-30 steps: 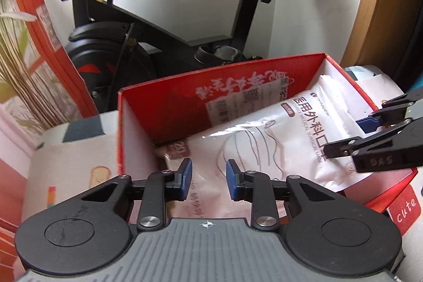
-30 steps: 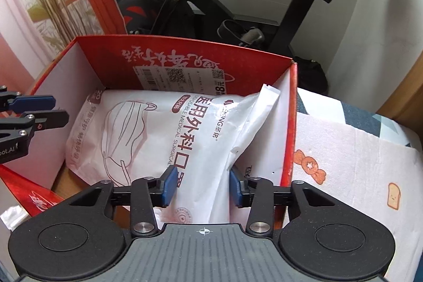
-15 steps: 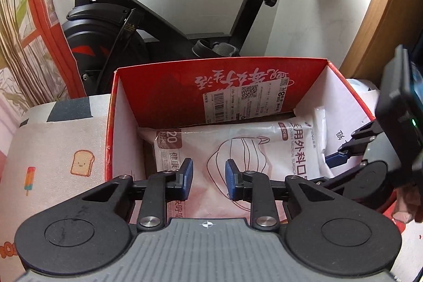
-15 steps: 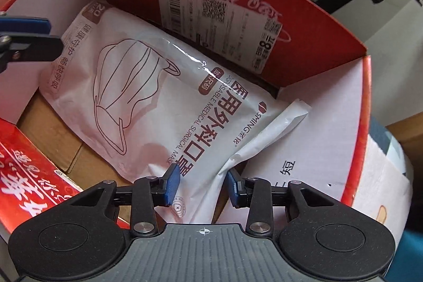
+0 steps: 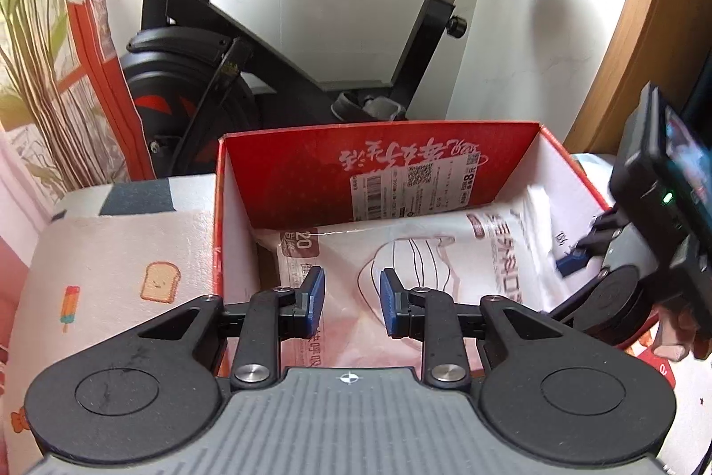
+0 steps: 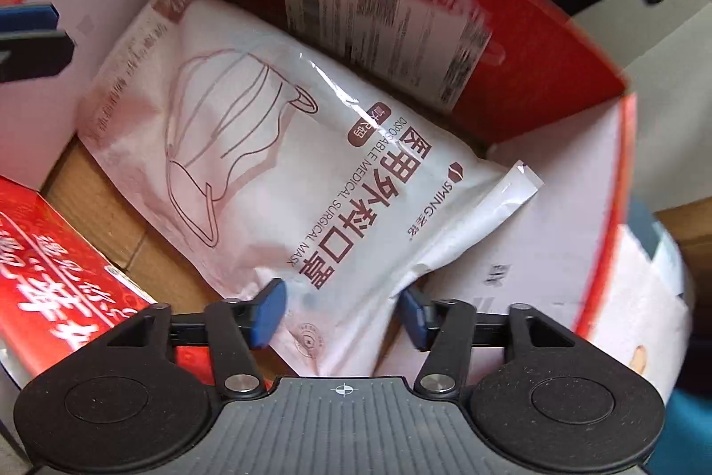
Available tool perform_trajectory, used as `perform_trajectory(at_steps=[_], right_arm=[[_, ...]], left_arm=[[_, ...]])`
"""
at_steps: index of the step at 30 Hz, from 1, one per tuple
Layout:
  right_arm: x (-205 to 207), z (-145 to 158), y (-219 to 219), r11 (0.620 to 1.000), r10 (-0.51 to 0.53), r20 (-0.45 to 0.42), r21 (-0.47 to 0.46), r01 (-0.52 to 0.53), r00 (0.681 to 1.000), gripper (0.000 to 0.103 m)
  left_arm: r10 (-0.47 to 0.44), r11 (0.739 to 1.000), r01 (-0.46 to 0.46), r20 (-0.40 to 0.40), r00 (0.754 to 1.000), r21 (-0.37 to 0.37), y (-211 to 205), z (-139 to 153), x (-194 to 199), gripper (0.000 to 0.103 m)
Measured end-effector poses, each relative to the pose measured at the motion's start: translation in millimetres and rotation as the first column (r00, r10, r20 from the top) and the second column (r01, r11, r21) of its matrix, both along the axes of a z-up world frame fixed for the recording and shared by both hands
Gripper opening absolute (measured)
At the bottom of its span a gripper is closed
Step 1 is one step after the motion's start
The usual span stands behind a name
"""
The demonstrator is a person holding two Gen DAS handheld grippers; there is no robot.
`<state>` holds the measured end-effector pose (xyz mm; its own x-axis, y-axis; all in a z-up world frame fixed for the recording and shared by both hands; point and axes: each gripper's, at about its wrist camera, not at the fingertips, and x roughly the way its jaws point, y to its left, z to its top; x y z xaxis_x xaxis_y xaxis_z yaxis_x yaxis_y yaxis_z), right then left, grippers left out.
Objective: Organize soft objects
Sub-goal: 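Lower the mask bag into the red box and open the right tool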
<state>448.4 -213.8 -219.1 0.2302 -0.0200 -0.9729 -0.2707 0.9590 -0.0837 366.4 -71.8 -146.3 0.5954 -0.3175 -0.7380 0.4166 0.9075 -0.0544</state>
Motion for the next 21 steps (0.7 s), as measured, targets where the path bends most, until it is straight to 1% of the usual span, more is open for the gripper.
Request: perform_trajectory(at_steps=[2, 5, 8, 11, 13, 14, 16, 19, 21], right_arm=[[-6.8, 14.7, -1.0, 1.000, 0.009, 0.047, 0.002, -0.009, 0.999, 0.070], [-18.5, 37.4, -11.0, 1.000, -0.005, 0.118, 0.023, 0.002, 0.993, 0.071], [-29.7, 53.2, -20.0, 0.998, -0.029, 0.188, 0.057, 0.019, 0.982, 0.072], [-38.8, 74.6, -27.4, 0.993, -0.062, 0.239, 0.114, 0.035, 0.969, 0.072], [-46.3, 80.8, -30.5, 0.988, -0.079, 0.267, 0.151, 0.039, 0.961, 0.072], [-49.9, 84.4, -33.5, 0.985, -0.087, 0.284, 0.169, 0.039, 0.955, 0.071], [-65.5, 91.8, -34.3, 0.975, -0.098, 0.329, 0.219, 0.025, 0.939, 0.071], [-89.4, 97.6, -38.0, 0.959, -0.128, 0.399, 0.284, 0.010, 0.908, 0.072], [-106.4, 98.9, -38.6, 0.948, -0.149, 0.446, 0.319, -0.001, 0.883, 0.072]], left_arm=[[-0.002, 1.000, 0.002, 0.015, 1.000, -0.002, 2.0, 5.9, -5.5, 0.029], [-0.001, 1.000, 0.002, 0.037, 0.999, -0.013, 5.5, 15.6, -14.2, 0.029], [0.000, 1.000, 0.001, 0.060, 0.998, -0.013, 7.5, 22.6, -23.4, 0.029], [0.001, 1.000, -0.001, 0.077, 0.997, -0.007, 9.1, 27.1, -31.8, 0.030], [0.004, 1.000, -0.003, 0.081, 0.997, -0.006, 9.9, 28.9, -36.7, 0.031], [0.003, 1.000, -0.002, 0.083, 0.997, -0.007, 10.6, 29.4, -39.4, 0.032], [0.003, 1.000, -0.002, 0.088, 0.996, -0.011, 13.2, 30.2, -45.6, 0.043], [0.006, 1.000, -0.004, 0.100, 0.995, -0.024, 16.9, 30.1, -58.3, 0.050], [-0.001, 1.000, 0.004, 0.108, 0.994, -0.024, 18.6, 28.4, -68.2, 0.052]])
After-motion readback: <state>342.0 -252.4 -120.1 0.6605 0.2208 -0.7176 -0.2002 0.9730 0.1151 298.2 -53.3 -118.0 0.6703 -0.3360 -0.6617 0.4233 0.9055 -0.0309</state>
